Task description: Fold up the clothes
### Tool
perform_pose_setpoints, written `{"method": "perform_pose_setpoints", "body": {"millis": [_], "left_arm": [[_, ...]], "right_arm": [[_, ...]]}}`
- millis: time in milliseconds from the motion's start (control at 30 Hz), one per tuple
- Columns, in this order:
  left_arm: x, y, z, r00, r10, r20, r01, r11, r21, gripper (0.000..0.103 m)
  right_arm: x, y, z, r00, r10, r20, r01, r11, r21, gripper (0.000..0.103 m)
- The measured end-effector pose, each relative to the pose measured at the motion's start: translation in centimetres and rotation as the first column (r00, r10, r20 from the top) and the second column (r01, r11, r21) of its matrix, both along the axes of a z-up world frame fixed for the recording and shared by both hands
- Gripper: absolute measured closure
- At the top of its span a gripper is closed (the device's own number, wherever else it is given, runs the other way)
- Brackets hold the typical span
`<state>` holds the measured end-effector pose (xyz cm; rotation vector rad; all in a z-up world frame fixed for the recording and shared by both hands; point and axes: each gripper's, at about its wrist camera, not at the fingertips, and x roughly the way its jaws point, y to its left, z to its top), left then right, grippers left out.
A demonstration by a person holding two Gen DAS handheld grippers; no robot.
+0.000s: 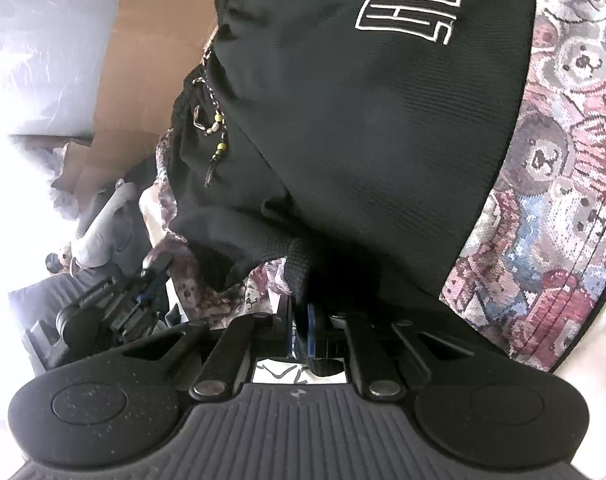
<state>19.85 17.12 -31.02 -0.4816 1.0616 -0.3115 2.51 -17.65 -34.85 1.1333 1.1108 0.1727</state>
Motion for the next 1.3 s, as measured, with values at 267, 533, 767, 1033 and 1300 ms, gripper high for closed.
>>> {"method": "perform_pose_setpoints", "body": {"millis": [267, 533, 767, 1033, 1300], "left_arm": [[0.3, -3.4, -4.1, 0.992, -0.058, -0.114, 0.059, 0.998, 0.002, 0.083], [-0.3, -3.1, -4.1, 0.989, -0.068, -0.131, 0.069, 0.998, -0.002, 0.076], [-0.7, 0.3, -0.2, 0.999, -0.013, -0.043, 0.014, 1.000, 0.017, 0.065], [-0.4, 4.8, -0.6, 0.992, 0.113, -0.050, -0.111, 0.993, 0.044, 0.051], [-0.1, 4.1, -4.6, 0.981, 0.138, -0.138, -0.140, 0.990, -0.005, 0.052]], "right_arm": [[0.2, -0.4, -0.5, 1.000, -0.003, -0.013, 0.003, 1.000, 0.011, 0.097], [0.0, -0.6, -1.0, 1.000, -0.012, -0.026, 0.012, 1.000, 0.017, 0.097], [0.5, -0.6, -0.8, 1.000, 0.008, -0.020, -0.008, 1.000, 0.009, 0.097], [0.2, -0.5, -0.7, 1.000, -0.015, -0.022, 0.015, 1.000, 0.003, 0.095], [0.1, -0.6, -0.8, 0.999, -0.009, -0.035, 0.008, 1.000, -0.014, 0.086]]}}
